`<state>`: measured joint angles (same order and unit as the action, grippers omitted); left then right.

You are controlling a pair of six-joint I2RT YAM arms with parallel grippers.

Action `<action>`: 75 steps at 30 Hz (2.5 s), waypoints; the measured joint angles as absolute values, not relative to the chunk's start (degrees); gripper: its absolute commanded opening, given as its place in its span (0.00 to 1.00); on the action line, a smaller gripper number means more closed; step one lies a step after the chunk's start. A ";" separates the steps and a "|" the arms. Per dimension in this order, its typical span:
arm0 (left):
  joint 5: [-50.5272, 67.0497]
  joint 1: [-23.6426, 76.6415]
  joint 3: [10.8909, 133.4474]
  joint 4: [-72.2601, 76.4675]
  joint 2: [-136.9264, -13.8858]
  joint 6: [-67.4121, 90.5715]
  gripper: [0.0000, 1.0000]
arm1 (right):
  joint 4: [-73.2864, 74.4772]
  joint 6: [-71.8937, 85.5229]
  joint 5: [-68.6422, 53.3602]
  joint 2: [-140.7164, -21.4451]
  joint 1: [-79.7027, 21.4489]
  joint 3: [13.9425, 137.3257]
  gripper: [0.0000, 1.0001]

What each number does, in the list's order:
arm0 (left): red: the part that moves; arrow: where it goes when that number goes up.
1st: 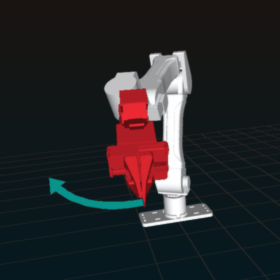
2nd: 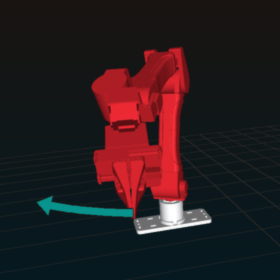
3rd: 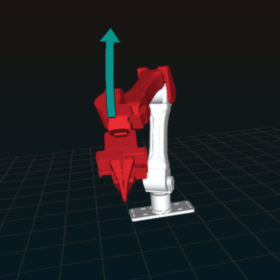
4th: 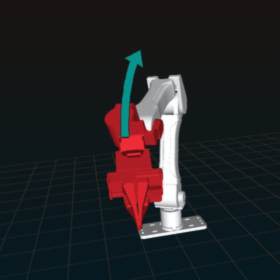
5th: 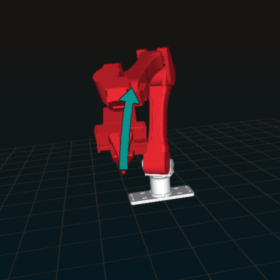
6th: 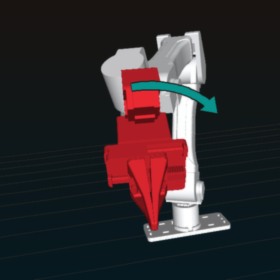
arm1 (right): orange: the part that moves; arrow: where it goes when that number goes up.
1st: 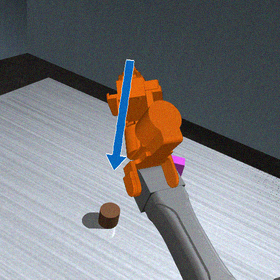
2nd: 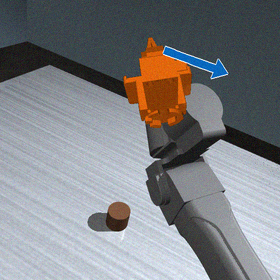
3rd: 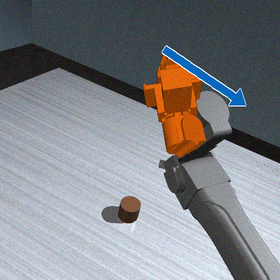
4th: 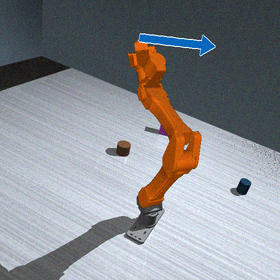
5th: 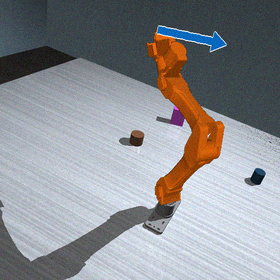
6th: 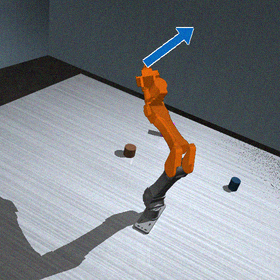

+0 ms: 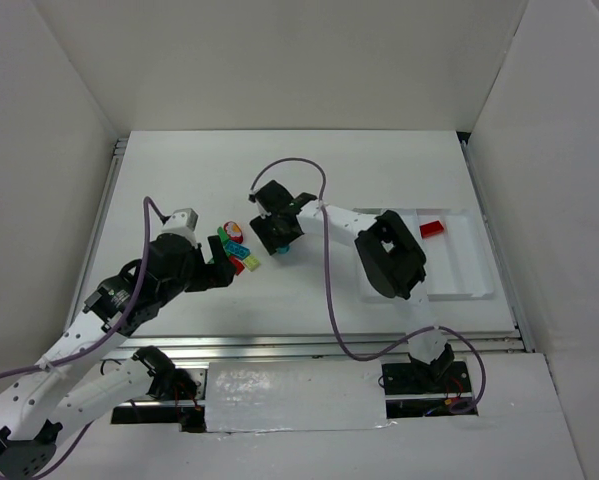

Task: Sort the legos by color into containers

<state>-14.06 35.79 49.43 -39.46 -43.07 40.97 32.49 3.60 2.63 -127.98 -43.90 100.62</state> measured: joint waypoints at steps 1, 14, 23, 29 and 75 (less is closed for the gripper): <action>-14.26 35.79 49.39 -39.42 -43.07 41.08 0.99 | 31.97 3.70 2.42 -126.37 -43.90 98.21 0.36; -5.34 35.40 48.75 -29.65 -43.40 49.25 1.00 | 12.84 11.77 -3.53 -85.56 -51.13 66.81 0.36; 3.86 35.05 45.10 -20.12 -45.30 55.88 0.97 | 7.35 15.35 -3.99 -74.63 -54.04 57.98 0.36; 5.67 34.94 44.10 -17.80 -45.21 58.61 0.96 | 7.27 15.40 -3.42 -72.71 -54.11 57.30 0.36; 11.62 33.45 43.44 -11.66 -46.15 53.60 0.00 | 1.08 22.98 -24.25 -70.13 -48.10 52.66 1.00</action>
<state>11.62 33.45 43.44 -11.66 -46.15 53.60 1.08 22.98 -24.25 -70.13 -48.10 52.66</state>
